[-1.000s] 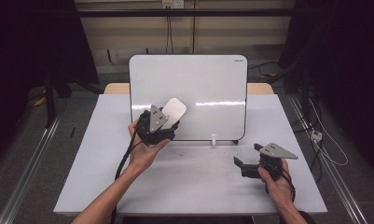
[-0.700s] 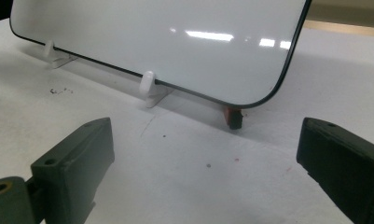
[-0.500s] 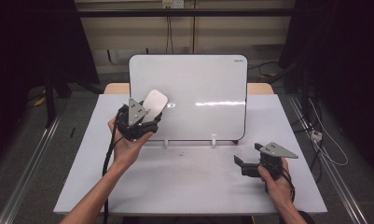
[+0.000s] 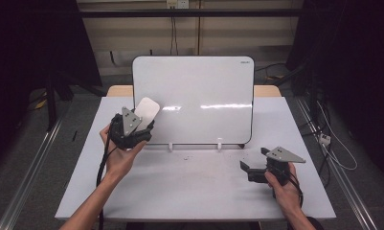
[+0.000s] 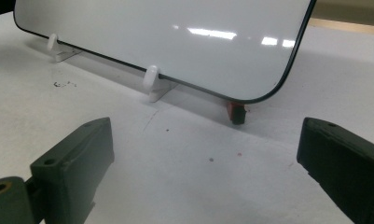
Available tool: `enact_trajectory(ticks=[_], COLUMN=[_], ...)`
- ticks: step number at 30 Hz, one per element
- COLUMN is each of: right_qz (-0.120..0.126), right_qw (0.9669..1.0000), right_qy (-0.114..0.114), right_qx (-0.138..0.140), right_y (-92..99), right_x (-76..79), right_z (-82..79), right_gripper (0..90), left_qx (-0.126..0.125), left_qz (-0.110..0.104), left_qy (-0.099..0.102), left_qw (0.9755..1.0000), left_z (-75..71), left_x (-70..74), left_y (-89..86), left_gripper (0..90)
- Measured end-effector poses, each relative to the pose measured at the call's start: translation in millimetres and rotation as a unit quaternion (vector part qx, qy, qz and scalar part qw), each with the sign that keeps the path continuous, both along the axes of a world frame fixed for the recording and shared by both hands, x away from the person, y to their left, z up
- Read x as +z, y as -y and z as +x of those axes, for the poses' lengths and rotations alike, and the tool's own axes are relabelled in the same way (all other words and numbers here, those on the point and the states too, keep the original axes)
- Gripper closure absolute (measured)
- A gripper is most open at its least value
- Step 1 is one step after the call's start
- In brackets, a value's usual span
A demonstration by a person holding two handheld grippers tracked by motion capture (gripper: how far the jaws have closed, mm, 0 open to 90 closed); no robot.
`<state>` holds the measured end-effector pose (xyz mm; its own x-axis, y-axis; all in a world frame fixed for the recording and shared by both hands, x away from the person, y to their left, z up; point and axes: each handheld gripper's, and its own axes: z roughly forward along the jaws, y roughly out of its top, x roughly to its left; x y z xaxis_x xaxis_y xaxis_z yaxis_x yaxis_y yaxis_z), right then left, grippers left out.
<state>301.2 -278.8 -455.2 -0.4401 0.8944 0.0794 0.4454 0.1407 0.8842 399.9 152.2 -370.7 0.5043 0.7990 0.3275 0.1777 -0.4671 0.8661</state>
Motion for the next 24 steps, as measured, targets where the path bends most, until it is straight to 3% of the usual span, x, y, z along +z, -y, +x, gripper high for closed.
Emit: enact_trajectory(ticks=[5, 13, 24], right_qz=[0.001, 0.0, 0.001], right_qw=[1.0, 1.0, 1.0], right_qy=[0.001, 0.001, 0.0], right_qx=[0.002, 0.002, 0.0], right_y=[-0.5, -0.1, 0.5], right_x=[0.2, 0.2, 0.8], right_z=[-0.5, -0.1, -0.5], right_gripper=[3.7, 3.7, 3.7], left_qx=[0.005, 0.003, -0.003], left_qz=[0.031, 0.059, 0.085], left_qy=[-0.003, 0.002, 0.011], left_qw=[0.9995, 0.9982, 0.9964], left_z=[3.4, 9.4, 13.8], left_x=[-13.9, -31.2, -44.6], left_y=[1.4, 14.1, 26.4], left_gripper=[31.1, 31.1, 31.1])
